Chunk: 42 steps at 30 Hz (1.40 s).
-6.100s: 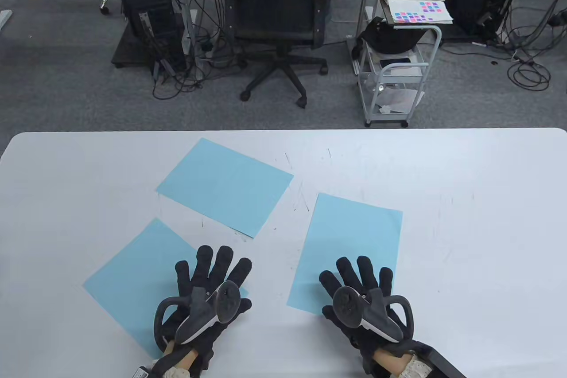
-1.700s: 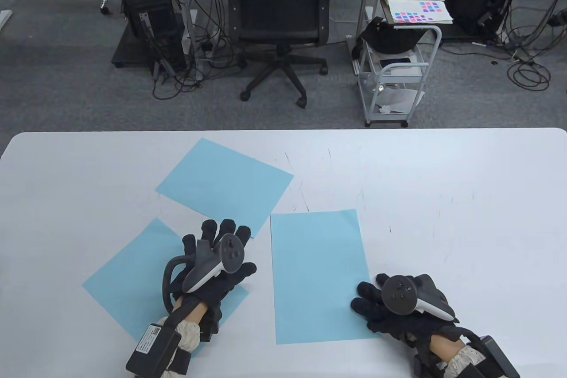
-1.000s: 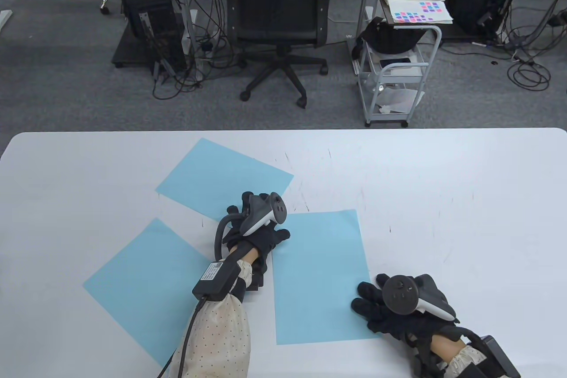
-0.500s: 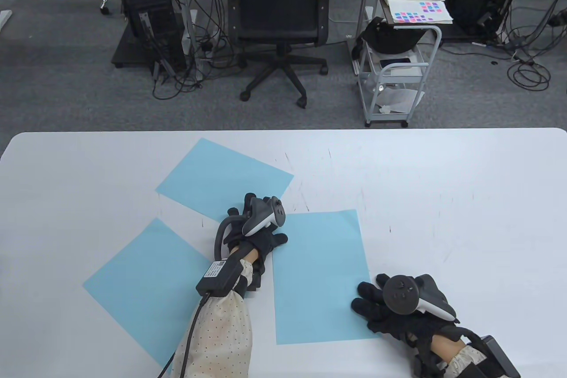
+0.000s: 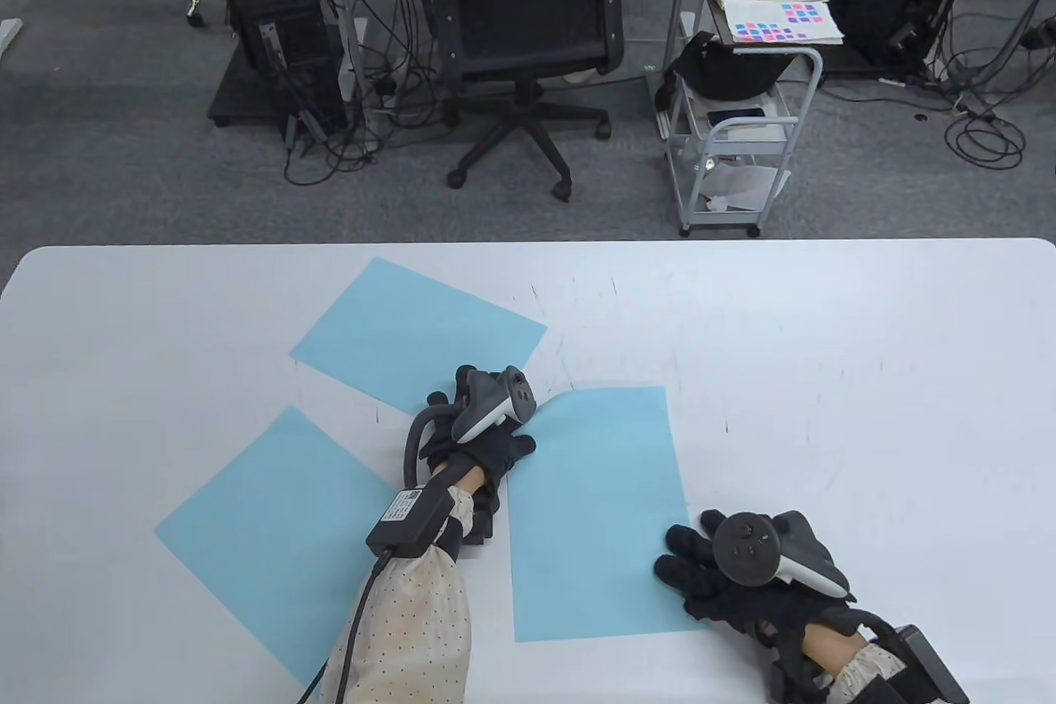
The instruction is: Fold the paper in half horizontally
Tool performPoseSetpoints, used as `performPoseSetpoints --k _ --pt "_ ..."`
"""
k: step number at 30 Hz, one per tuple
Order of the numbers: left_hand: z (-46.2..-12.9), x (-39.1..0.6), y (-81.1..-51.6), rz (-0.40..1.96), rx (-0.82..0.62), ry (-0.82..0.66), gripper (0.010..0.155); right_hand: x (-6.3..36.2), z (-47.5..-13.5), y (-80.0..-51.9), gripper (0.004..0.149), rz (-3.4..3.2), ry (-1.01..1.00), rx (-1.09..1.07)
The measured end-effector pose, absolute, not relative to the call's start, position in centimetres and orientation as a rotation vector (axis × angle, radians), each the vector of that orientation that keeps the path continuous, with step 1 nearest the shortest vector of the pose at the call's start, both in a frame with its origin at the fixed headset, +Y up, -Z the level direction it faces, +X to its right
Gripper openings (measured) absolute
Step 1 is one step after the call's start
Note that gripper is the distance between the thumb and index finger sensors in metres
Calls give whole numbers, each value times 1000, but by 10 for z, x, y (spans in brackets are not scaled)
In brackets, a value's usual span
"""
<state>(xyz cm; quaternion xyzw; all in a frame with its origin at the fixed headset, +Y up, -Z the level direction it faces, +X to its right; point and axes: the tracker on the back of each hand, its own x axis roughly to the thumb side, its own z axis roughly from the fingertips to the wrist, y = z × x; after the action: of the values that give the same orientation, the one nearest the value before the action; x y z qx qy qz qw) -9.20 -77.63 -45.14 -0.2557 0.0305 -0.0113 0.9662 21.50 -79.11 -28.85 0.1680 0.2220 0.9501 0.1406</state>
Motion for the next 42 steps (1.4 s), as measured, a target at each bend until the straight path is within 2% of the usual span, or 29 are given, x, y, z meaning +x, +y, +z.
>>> performPoseSetpoints --k 4,9,16,23,32,35,39,42 --pt "-447 -89 -764 -10 -508 38 60 215 -289 -791 54 2744 641 485" --pt "-438 -81 -744 51 -458 -8 65 215 -289 -791 54 2744 641 485" --pt "-434 -70 -734 120 -439 -26 98 215 -289 -791 54 2744 641 485" --pt "-428 -77 -728 233 -355 -13 90 215 -288 -791 54 2751 645 487" --pt "-406 -87 -708 401 -244 -49 96 214 -288 -791 54 2756 646 476" --pt "-399 -89 -704 428 -221 -83 87 214 -289 -791 54 2760 645 473" --pt "-385 -94 -701 441 -227 -134 51 214 -289 -791 54 2763 647 469" --pt "-373 -99 -702 425 -231 -158 46 214 -289 -791 54 2762 649 467"
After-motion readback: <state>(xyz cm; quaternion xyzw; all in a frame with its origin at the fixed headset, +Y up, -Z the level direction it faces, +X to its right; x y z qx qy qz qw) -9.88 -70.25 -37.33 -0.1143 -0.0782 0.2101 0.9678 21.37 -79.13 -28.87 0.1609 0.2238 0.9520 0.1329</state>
